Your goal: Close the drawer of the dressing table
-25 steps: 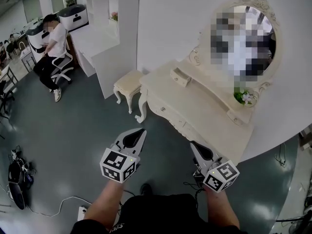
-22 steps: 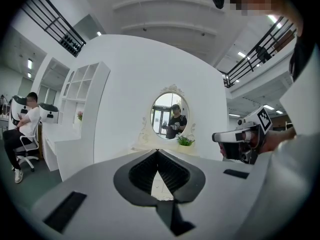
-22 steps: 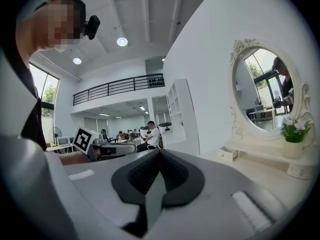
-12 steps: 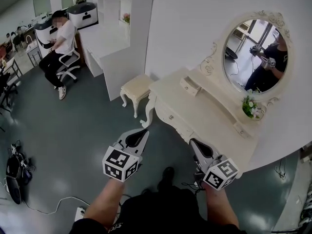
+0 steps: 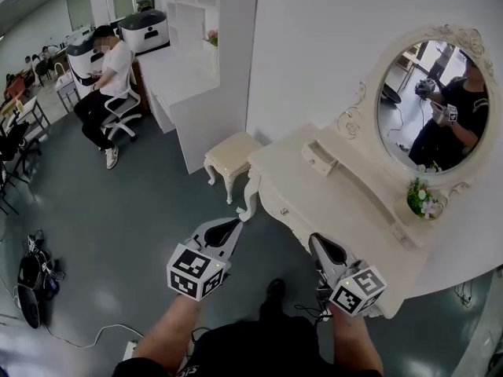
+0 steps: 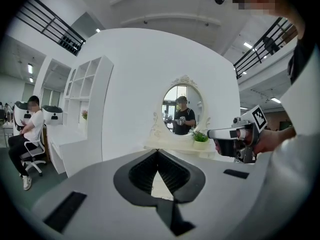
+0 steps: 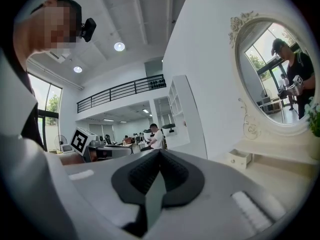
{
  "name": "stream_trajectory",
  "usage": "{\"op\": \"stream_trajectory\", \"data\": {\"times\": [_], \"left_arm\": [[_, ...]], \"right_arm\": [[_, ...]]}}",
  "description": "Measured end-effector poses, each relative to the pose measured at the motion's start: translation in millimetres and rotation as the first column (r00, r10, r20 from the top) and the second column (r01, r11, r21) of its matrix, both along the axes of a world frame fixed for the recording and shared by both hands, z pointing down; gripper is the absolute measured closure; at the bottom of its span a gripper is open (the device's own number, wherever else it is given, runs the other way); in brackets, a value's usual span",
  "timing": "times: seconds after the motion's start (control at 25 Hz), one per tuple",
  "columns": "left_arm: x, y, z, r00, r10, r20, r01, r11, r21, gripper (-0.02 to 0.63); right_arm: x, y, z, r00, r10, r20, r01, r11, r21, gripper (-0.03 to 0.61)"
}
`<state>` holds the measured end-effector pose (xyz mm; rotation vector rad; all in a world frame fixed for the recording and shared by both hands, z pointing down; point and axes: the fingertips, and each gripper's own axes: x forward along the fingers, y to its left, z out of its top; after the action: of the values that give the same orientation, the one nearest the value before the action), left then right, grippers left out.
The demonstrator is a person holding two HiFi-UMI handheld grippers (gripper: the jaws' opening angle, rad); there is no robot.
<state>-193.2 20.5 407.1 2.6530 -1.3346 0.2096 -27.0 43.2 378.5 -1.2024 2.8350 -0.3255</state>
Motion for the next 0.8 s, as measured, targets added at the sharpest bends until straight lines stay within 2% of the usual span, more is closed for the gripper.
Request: {"op": "stream_trajectory", "data": {"times": [0.28,0.56,0.8], "left_arm": [[22,-77,7,0.999,-0.044,-0.002,0.044,0.998,-0.043,0.609],[64,-149,1,0.998,-0.062,0.022,0.063,0.996,-0.055,0.609],[101,-191,-1,0.998,-0.053,0.019,0.054,0.997,-0.050,0.609]], "right_arm": [[26,-77,14,0.999,-0.038,0.023,0.039,0.998,-0.041,0.568],[62,-152,10,0.996,-0.078,0.039,0.080,0.996,-0.045,0.568],[79,-195,8,0.993,-0.115,0.022,0.116,0.993,-0.039,0.568]]}}
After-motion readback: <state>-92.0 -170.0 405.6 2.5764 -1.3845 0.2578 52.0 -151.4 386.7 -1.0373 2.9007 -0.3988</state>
